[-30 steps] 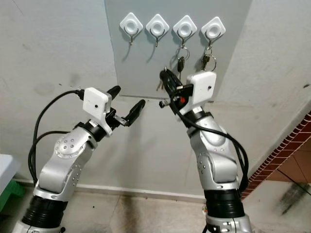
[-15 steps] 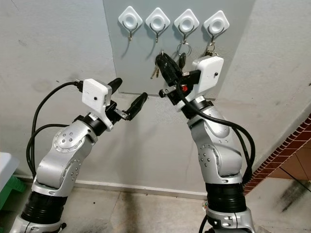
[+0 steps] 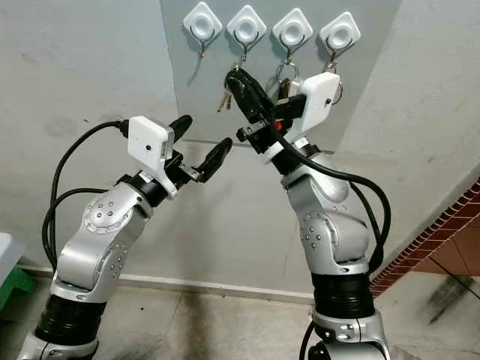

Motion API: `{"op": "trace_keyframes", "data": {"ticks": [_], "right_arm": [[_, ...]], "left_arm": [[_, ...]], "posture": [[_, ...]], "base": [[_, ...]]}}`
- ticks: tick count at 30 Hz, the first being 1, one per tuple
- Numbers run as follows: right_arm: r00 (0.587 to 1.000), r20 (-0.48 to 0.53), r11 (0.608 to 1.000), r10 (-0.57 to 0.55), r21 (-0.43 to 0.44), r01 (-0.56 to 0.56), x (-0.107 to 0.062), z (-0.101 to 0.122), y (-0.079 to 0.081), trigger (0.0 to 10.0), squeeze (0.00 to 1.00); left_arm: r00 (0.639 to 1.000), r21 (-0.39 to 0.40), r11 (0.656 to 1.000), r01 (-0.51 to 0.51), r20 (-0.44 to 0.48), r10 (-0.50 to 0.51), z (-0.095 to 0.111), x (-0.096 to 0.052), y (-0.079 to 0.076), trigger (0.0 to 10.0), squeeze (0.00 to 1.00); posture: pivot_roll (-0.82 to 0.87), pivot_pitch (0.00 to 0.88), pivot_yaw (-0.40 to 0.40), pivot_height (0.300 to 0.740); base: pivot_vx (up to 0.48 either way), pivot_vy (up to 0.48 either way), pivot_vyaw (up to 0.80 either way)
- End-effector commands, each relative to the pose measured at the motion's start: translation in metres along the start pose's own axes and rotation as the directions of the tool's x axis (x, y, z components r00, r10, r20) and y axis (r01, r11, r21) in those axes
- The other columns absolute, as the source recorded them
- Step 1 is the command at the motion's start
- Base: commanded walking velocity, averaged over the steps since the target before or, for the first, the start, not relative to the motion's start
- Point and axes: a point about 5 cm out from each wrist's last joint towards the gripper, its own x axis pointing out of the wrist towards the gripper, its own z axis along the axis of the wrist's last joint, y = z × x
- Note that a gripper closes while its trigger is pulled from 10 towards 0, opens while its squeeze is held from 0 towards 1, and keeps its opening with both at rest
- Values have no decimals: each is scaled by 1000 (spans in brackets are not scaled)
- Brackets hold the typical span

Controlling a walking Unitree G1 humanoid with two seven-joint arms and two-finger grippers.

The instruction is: Hang keys on a hook

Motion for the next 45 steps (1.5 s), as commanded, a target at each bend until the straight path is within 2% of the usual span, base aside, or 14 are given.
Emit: {"op": "trace_keyframes", "data": {"ticks": [1, 24, 41, 45], "right_arm": [[1000, 12, 1000, 17, 4, -17, 5, 3, 2, 10000, 0], [997, 65, 994, -43, 100, 36, 19, -2, -19, 10000, 0], [992, 106, 984, -70, 169, 52, 21, 3, -30, 10000, 0], [989, 122, 975, -86, 214, 59, 19, 3, -33, 10000, 0]], "left_arm": [[1000, 13, 1000, 11, 28, -11, 9, 2, -2, 10000, 0], [999, -13, 1000, 21, 39, -20, 14, 2, -6, 10000, 0], [999, -26, 999, 22, 41, -21, 15, 1, -7, 10000, 0], [999, -32, 999, 20, 42, -19, 15, 1, -7, 10000, 0]], "posture": [[-5, 104, -2, 740], [3, 106, -2, 740], [3, 109, -2, 740], [3, 110, 0, 740]], "base": [[0, 0, 0], [0, 0, 0], [0, 0, 0], [0, 0, 0]]}}
